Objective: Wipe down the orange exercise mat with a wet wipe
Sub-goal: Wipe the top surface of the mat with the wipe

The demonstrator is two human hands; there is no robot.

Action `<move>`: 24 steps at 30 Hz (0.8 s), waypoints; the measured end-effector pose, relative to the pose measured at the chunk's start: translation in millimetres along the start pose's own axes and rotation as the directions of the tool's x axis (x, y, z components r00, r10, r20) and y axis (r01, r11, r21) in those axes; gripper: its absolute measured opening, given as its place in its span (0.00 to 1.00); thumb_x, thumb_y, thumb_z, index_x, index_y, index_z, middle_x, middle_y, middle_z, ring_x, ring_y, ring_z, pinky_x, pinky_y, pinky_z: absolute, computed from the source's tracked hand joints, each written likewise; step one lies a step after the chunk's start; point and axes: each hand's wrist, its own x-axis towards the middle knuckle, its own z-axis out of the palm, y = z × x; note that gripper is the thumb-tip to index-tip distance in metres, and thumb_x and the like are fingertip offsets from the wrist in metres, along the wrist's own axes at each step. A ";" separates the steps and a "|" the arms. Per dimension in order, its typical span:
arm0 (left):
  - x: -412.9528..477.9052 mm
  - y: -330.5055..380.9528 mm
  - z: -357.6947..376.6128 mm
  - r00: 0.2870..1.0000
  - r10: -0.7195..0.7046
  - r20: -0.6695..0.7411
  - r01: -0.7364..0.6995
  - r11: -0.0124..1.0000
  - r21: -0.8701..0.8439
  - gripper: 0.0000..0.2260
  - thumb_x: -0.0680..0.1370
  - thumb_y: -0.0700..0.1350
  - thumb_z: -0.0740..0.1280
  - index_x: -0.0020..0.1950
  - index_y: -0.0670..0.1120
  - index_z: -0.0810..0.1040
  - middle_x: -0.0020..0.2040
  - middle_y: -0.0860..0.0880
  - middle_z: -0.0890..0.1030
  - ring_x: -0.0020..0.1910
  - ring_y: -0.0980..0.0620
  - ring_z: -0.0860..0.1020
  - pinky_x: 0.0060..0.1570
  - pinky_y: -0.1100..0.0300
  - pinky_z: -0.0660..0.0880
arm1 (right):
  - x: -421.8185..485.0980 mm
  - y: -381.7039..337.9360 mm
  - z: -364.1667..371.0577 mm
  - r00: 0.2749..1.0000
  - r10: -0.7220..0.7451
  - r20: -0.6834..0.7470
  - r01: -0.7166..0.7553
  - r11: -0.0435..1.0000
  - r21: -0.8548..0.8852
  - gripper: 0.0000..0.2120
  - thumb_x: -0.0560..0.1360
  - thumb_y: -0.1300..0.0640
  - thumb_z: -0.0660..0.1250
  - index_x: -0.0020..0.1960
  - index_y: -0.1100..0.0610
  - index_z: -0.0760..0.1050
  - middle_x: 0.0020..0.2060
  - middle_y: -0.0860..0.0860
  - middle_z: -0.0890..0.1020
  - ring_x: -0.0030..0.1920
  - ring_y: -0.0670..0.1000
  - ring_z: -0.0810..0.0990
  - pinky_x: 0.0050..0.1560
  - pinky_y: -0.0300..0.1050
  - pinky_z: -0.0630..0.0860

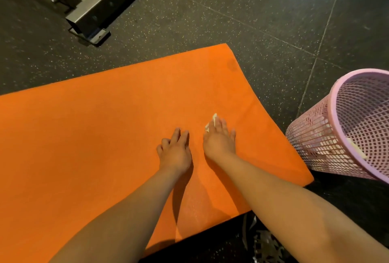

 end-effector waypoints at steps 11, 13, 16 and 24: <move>50.1 -2.7 -1.6 0.999 -0.049 -0.002 0.048 0.996 -0.071 0.26 0.84 0.48 0.54 0.82 0.55 0.53 0.83 0.51 0.44 0.80 0.44 0.42 0.77 0.41 0.43 | 47.9 2.1 -5.0 0.998 -0.016 -0.064 0.014 0.999 -0.030 0.28 0.86 0.54 0.46 0.83 0.52 0.39 0.81 0.48 0.36 0.80 0.50 0.35 0.79 0.58 0.37; 50.8 4.6 1.5 0.996 -0.077 -0.041 0.074 0.994 -0.083 0.26 0.83 0.48 0.55 0.82 0.55 0.53 0.83 0.51 0.44 0.80 0.44 0.44 0.77 0.40 0.44 | 52.5 -6.9 -3.9 0.997 0.006 -0.075 -0.006 1.000 -0.001 0.28 0.86 0.54 0.47 0.83 0.53 0.40 0.81 0.49 0.34 0.80 0.51 0.34 0.80 0.57 0.38; 56.9 8.9 -2.7 0.991 -0.066 -0.115 0.056 0.994 -0.089 0.26 0.83 0.48 0.56 0.81 0.58 0.55 0.83 0.53 0.47 0.78 0.44 0.51 0.74 0.41 0.50 | 39.2 -29.7 10.9 0.960 -0.278 -0.019 0.278 0.960 0.016 0.29 0.85 0.53 0.50 0.83 0.52 0.43 0.81 0.47 0.37 0.81 0.49 0.36 0.80 0.58 0.40; 78.6 2.9 -4.1 0.996 -0.082 -0.020 0.082 0.997 -0.004 0.27 0.83 0.52 0.51 0.82 0.60 0.46 0.82 0.53 0.38 0.79 0.45 0.46 0.74 0.40 0.48 | 79.8 -1.0 -12.3 0.991 -0.025 -0.132 0.021 0.999 -0.029 0.31 0.84 0.58 0.49 0.83 0.52 0.40 0.81 0.47 0.37 0.81 0.50 0.35 0.78 0.57 0.35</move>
